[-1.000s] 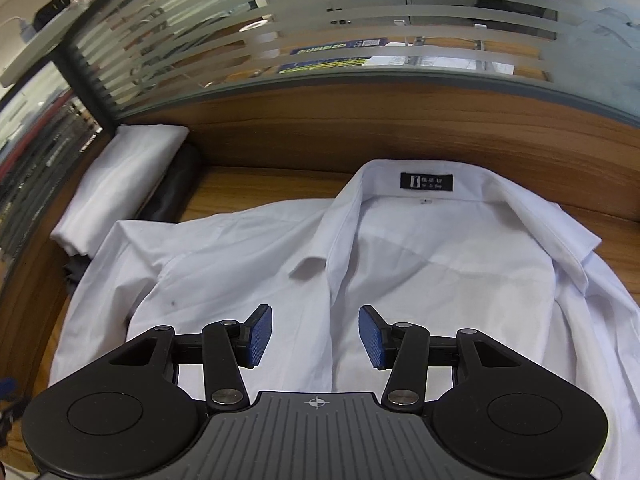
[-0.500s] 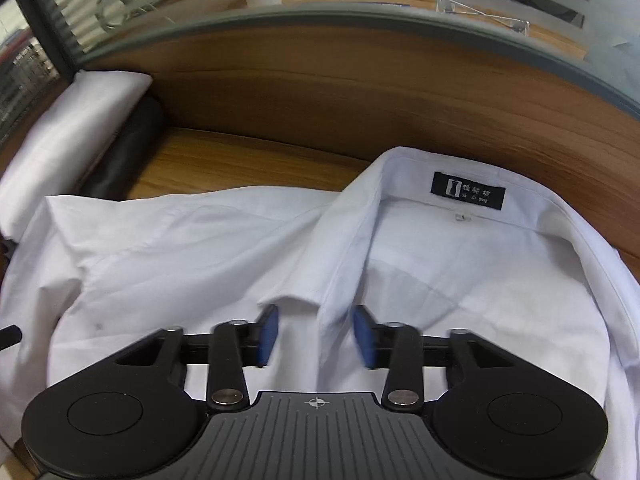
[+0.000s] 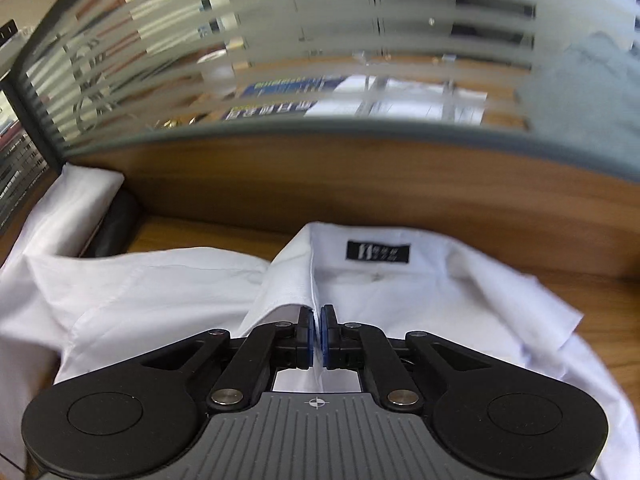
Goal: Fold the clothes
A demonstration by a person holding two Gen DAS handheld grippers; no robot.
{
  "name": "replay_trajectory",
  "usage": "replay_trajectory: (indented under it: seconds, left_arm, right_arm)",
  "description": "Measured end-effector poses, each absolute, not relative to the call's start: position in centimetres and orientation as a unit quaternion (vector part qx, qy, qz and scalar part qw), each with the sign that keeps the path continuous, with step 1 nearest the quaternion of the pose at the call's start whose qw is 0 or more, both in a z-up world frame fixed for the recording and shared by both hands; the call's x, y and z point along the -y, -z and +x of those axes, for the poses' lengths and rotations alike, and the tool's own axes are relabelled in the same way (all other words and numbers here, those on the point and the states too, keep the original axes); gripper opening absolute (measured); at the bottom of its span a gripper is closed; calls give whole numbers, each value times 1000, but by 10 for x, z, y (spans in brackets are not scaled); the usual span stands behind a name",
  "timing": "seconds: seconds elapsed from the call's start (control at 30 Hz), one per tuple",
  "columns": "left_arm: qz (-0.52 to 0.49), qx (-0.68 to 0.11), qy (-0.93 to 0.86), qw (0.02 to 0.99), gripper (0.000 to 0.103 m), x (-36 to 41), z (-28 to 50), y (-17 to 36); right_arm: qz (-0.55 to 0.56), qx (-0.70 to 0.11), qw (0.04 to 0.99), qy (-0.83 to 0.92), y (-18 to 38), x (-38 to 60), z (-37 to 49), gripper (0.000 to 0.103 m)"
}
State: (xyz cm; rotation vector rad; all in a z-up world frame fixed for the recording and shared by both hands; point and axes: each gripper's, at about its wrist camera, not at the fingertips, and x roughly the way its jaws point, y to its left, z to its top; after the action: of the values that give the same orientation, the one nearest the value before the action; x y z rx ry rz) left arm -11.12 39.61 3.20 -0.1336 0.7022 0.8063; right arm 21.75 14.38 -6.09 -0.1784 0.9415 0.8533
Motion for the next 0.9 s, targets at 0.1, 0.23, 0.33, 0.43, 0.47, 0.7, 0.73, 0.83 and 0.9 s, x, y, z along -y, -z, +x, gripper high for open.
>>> replay_trajectory:
  seconds: [0.1, 0.23, 0.33, 0.43, 0.47, 0.7, 0.73, 0.83, 0.9]
  left_arm:
    - [-14, -314, -395, 863, 2, -408, -95, -66]
    - [28, -327, -398, 857, 2, -429, -59, -82]
    - [49, -348, -396, 848, 2, -447, -34, -74]
    - [61, -369, -391, 841, 3, -463, -11, -59]
    - [63, -376, -389, 839, 3, -469, -3, -53]
    - [52, -423, -384, 819, 17, -495, 27, -7]
    - [50, -423, -380, 821, 19, -496, 27, -2]
    - [47, -417, -382, 823, 50, -500, 25, 0]
    - [34, -398, -383, 833, 80, -500, 19, -9]
  right_arm:
    - [-82, -432, 805, -399, 58, -139, 222, 6]
    - [-84, -423, 808, -401, 58, -137, 223, 6]
    - [-93, -417, 810, -402, 63, -141, 222, 6]
    - [-111, -411, 810, -404, 73, -148, 221, 6]
    - [-119, -410, 809, -404, 76, -151, 221, 6]
    - [-146, -428, 798, -399, 101, -168, 229, 6]
    - [-150, -431, 796, -399, 104, -170, 229, 6]
    - [-160, -436, 790, -400, 108, -173, 230, 7]
    - [-158, -446, 786, -399, 104, -171, 230, 23]
